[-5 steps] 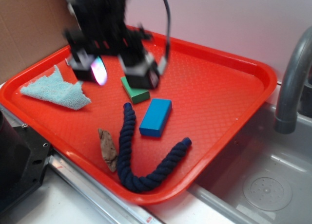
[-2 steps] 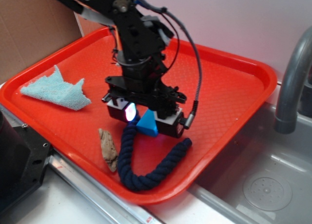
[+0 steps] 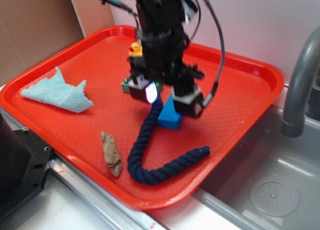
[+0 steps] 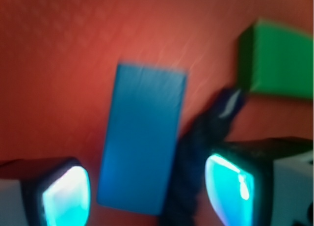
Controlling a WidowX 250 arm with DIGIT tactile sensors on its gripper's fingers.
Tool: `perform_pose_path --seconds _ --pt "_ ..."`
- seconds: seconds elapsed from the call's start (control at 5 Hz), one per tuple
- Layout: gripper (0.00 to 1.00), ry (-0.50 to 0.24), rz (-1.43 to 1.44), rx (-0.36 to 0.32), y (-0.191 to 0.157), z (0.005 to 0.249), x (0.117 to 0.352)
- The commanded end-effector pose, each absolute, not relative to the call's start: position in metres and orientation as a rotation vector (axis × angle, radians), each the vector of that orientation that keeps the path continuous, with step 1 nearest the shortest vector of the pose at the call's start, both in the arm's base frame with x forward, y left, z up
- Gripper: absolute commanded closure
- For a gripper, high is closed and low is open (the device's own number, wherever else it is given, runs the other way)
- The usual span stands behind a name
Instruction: Grab the blue block.
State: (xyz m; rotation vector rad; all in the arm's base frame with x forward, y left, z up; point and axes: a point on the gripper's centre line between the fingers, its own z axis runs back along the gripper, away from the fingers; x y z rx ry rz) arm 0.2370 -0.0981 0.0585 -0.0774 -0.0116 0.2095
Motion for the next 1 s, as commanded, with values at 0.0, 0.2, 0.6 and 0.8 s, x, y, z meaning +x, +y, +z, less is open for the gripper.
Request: perform_pose_path --seconds 0.0,0.2,0.6,0.8 --pt "0.00 -0.107 0.184 -0.152 -0.090 0.109 0.268" --pt "0.00 -0.098 0.165 -0.133 -0.105 0.080 0.272" --pt "0.00 -0.068 0.125 -0.068 -0.122 0.043 0.265" --pt "0.00 -0.039 0.140 -0.025 -0.108 0.034 0.246"
